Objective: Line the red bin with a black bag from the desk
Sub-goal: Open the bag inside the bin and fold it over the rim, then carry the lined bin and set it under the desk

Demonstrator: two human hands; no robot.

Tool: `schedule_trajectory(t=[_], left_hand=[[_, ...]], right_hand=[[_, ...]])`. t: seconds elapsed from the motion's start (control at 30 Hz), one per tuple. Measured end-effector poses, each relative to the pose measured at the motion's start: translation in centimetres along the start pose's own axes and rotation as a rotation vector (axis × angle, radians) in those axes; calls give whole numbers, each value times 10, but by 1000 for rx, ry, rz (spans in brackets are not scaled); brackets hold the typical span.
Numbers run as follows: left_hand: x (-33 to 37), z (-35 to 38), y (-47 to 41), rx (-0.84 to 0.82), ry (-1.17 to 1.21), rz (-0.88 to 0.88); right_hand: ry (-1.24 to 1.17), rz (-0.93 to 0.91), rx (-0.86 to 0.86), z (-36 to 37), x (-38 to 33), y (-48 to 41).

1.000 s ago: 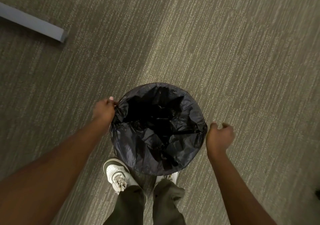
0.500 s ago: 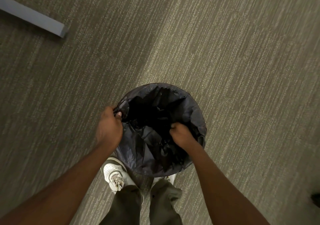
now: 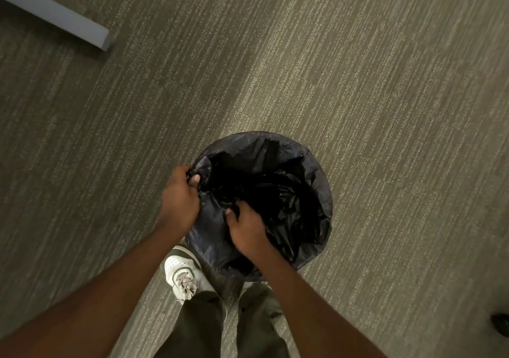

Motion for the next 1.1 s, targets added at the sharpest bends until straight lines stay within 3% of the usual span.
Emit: schedule_trajectory(t=[0.17, 0.27, 0.33, 0.43, 0.57, 0.63, 0.73, 0.93, 1.1], left_hand=[[2, -1, -2, 5, 24, -17], [4, -3, -3, -2, 19, 8], [7, -5, -2, -4, 4, 58], [6, -11, 1, -22, 17, 97], [-2, -20, 12, -12, -63, 110], [-7, -18, 24, -20, -246, 143], [-16, -20, 47, -5, -301, 42], [-44, -5, 80, -80, -36, -342], [-51, 5, 89, -148, 50, -388]], right_hand=[[-183, 10, -370, 45, -2, 23], [-151, -26, -369, 37, -7, 28], [-92, -97, -225, 13, -14, 26], [19, -218, 133, -44, -20, 25], [320, -150, 598, -136, -2, 35], [518, -44, 678, -167, 14, 38], [498, 83, 533, -186, 45, 30], [-161, 396, 191, -185, 91, 29], [-79, 282, 154, -179, 83, 33]])
Point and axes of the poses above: each hand's wrist, its own y-axis away from the middle knuckle, its own z-axis out of the palm, x = y × z, the point moved 6 cm from there along -y, towards the middle knuckle, and after that the axes turned 3 degrees about x, right-handed, at the moved point
